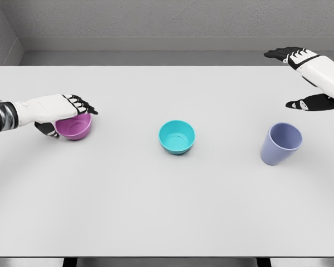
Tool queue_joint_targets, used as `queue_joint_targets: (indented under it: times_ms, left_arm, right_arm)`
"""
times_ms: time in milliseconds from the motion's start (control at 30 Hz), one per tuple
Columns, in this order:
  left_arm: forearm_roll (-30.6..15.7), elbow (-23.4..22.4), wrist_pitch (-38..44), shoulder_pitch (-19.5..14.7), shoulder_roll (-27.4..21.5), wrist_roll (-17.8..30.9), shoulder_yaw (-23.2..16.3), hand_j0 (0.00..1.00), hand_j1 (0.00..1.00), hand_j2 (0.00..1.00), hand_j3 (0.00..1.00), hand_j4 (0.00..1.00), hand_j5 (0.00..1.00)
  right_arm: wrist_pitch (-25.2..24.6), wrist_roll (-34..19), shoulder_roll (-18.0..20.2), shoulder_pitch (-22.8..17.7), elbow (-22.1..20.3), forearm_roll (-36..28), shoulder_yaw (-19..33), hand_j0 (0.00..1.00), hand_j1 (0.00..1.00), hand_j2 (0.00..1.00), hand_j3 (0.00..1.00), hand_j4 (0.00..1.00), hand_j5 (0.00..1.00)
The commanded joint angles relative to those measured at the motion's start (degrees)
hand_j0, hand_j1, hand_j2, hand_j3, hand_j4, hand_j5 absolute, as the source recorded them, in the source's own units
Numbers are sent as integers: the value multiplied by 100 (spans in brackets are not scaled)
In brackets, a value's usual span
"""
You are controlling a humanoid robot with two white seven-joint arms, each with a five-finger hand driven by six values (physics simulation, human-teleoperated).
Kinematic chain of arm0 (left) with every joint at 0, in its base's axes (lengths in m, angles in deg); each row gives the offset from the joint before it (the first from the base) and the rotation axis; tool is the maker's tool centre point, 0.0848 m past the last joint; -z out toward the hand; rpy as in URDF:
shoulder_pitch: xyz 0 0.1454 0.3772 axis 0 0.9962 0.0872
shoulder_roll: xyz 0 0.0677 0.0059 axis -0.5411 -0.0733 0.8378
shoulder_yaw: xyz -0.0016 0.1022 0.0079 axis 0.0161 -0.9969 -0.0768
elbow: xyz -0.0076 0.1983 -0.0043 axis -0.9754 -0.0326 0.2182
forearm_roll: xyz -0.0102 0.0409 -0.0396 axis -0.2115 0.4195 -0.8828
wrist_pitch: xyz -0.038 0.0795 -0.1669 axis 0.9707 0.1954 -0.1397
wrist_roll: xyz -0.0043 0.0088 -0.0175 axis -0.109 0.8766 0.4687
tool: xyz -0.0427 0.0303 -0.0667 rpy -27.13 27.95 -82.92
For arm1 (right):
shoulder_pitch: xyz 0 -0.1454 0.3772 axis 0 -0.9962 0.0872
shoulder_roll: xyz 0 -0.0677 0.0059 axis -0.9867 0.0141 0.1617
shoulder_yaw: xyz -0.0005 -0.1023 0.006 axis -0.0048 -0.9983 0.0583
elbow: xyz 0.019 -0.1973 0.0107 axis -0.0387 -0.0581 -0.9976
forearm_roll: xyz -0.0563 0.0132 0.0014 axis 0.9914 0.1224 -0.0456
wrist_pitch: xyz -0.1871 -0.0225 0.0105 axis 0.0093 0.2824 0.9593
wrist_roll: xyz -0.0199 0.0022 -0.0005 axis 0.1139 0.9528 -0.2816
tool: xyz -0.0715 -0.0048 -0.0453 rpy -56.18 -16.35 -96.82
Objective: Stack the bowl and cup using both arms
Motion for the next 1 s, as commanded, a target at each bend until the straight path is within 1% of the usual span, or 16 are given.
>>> queue_joint_targets:
  times_ms: [0,167,533,567,600,633,667,733,833,967]
  left_arm:
    - [-29,-1,12,0,17,-2,-10,100,100,100,100,100,100]
    - [-20,-1,12,0,87,-2,-10,100,100,100,100,100,100]
    - [15,-1,12,0,78,7,-18,99,99,99,99,99,99]
    - [24,-1,12,0,78,7,-18,92,92,92,92,92,92]
    - [24,-1,12,0,78,7,-10,88,88,88,88,88,88]
    - [24,-1,12,0,78,7,-10,77,77,77,77,77,77]
    - [24,-1,12,0,78,7,-10,73,73,73,73,73,73]
    - [24,-1,12,0,78,7,-10,67,67,67,67,67,67]
    - [24,-1,12,0,78,-2,-10,64,64,64,64,64,64]
    - [6,-1,12,0,78,-11,-1,58,58,58,58,58,58]
  right_arm:
    - [-1,2,0,0,-1,-19,10,100,100,100,100,100,100]
    - [-1,2,8,0,-1,-19,10,100,100,100,100,100,100]
    - [-1,2,8,0,-1,-19,10,100,100,100,100,100,100]
    - [-1,2,0,0,-1,-19,9,100,100,100,100,100,100]
    - [-1,11,8,0,-1,-19,1,100,100,100,100,100,100]
    - [-1,2,0,0,-1,-19,10,100,100,100,100,100,100]
    - [-1,2,8,0,-1,-19,9,100,100,100,100,100,100]
    - [-1,2,8,0,-1,-19,10,100,100,100,100,100,100]
    - [-1,2,0,0,-1,-19,10,100,100,100,100,100,100]
    - [-10,2,0,9,7,-19,9,100,100,100,100,100,100]
